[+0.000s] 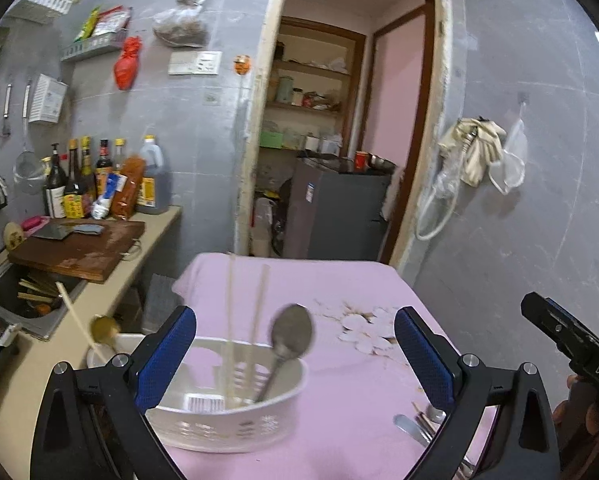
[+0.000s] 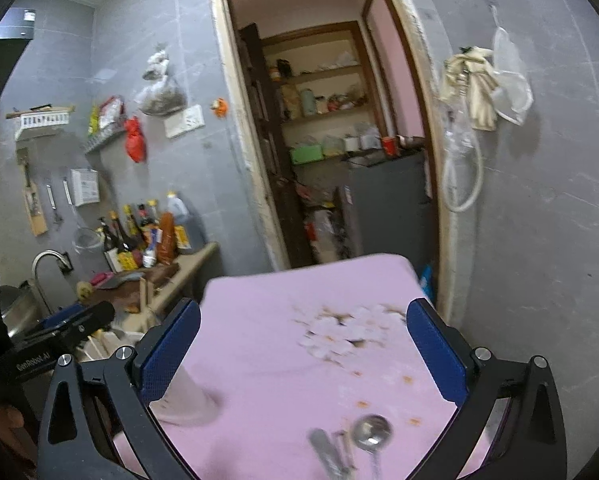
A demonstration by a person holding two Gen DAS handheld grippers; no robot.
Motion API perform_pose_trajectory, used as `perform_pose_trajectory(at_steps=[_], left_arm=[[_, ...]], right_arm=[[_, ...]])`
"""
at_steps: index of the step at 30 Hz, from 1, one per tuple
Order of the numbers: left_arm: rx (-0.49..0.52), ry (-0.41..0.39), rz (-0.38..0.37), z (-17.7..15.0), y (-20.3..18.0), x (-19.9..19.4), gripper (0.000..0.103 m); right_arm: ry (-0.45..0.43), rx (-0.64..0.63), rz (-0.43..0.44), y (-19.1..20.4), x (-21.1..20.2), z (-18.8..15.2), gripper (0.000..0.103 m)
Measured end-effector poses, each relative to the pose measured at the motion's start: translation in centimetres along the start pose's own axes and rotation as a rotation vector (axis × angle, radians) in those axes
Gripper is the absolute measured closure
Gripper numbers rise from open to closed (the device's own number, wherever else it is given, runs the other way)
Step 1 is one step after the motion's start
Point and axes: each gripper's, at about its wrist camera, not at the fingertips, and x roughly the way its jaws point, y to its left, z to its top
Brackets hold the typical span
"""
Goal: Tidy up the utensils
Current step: 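Move both tools back to the utensils on the cloth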
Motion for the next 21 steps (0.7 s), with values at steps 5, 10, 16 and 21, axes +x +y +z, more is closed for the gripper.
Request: perform_pose_trajectory(at_steps=[5, 10, 16, 21], left_arm=[[0.008, 0.049, -0.038, -1.3, -2.9, 1.0, 0.003], [0.000, 0.093, -0.050, -2.6, -5.1, 2.3, 0.003], [-0.005, 0.151, -0.015, -4.9, -7.7, 4.0, 0.003], [-0.026, 0.234, -0.010, -7.2, -9.2, 5.7, 0.003]], right_arm=[[0.040, 0.011, -0.044, -3.4, -0.2, -0.4, 0.002], [0.076, 0.022, -0.058, -6.7, 0.2, -1.2, 0.002], [0.144, 0.032, -0.040, -10.1, 2.0, -3.4, 0.002], [0.231, 0.039, 0.026, -12.7, 4.4, -5.6, 0.002]])
